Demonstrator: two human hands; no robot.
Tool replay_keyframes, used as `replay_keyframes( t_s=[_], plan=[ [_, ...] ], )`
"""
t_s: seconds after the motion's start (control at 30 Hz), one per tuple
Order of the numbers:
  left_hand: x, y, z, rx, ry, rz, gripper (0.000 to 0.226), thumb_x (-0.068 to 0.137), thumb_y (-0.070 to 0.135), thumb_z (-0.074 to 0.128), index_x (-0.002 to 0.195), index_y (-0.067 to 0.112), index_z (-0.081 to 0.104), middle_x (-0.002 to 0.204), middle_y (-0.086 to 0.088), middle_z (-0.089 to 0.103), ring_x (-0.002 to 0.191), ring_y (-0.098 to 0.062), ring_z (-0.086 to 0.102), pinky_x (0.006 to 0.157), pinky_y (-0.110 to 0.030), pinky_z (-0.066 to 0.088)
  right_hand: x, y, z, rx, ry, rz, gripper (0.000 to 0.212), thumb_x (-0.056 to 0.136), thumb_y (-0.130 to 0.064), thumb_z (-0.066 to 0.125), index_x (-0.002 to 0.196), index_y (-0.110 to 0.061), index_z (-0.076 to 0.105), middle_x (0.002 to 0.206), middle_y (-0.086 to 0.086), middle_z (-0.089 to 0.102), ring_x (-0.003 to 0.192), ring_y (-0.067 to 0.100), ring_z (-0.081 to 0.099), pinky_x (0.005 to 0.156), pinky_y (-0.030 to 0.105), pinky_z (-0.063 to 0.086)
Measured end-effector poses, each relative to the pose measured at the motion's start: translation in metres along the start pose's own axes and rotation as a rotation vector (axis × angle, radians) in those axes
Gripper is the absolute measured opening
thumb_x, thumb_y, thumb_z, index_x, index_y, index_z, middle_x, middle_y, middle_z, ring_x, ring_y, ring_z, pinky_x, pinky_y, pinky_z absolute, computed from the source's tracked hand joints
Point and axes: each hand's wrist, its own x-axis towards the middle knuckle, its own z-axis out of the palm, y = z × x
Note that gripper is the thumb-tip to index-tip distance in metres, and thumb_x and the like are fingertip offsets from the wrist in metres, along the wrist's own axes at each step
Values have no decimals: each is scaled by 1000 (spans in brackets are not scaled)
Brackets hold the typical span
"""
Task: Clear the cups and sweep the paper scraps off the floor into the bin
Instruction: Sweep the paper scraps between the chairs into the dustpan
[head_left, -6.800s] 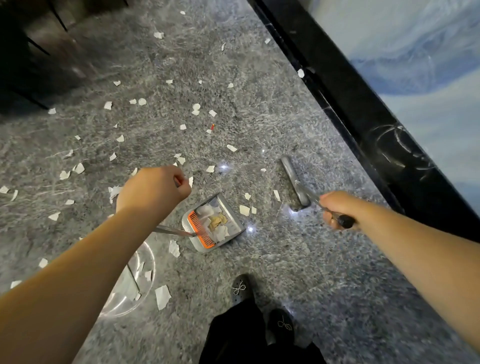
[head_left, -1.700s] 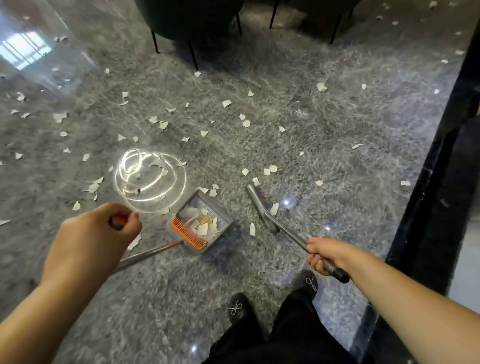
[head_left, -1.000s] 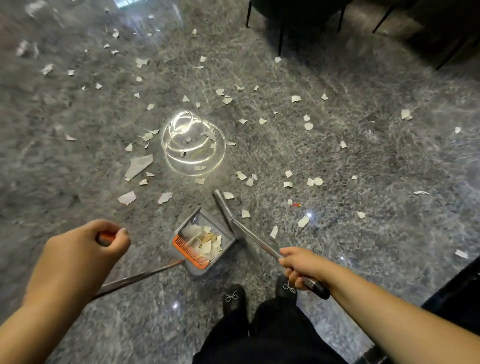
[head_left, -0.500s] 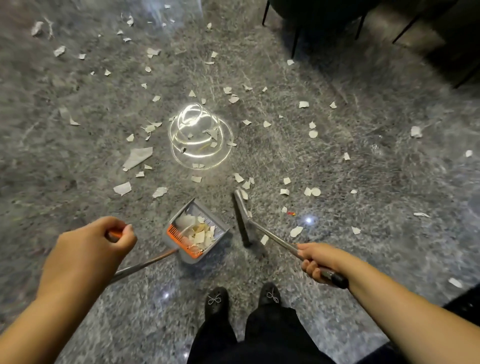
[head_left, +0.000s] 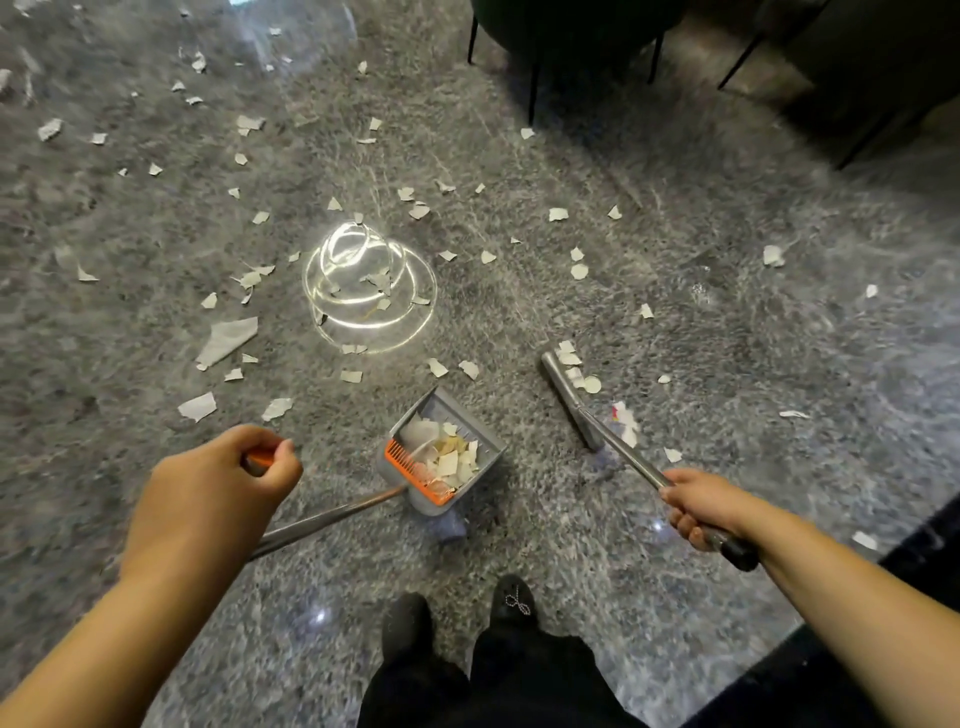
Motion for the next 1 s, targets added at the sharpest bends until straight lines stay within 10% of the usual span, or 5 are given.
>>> replay_keyframes(
  t_s=[0.4, 1.0],
  plan=[
    [13, -2, -34, -10, 71, 8, 25, 84, 29, 73, 69, 41, 57, 59, 24, 55, 64, -23, 57, 62, -34, 45, -22, -33, 64, 96, -201, -103, 43, 102, -9, 39, 142, -23, 34, 56, 4, 41, 33, 6, 34, 32, 13, 29],
    [159, -87, -81, 68, -5, 31, 9, 83, 30, 73, 75, 31, 68, 61, 12, 63, 63, -21, 61, 60, -32, 47, 21, -165, 229, 82, -280, -1, 42, 102, -12, 35, 142, -26, 33, 63, 3, 37, 32, 3, 32, 31, 11, 28]
  ],
)
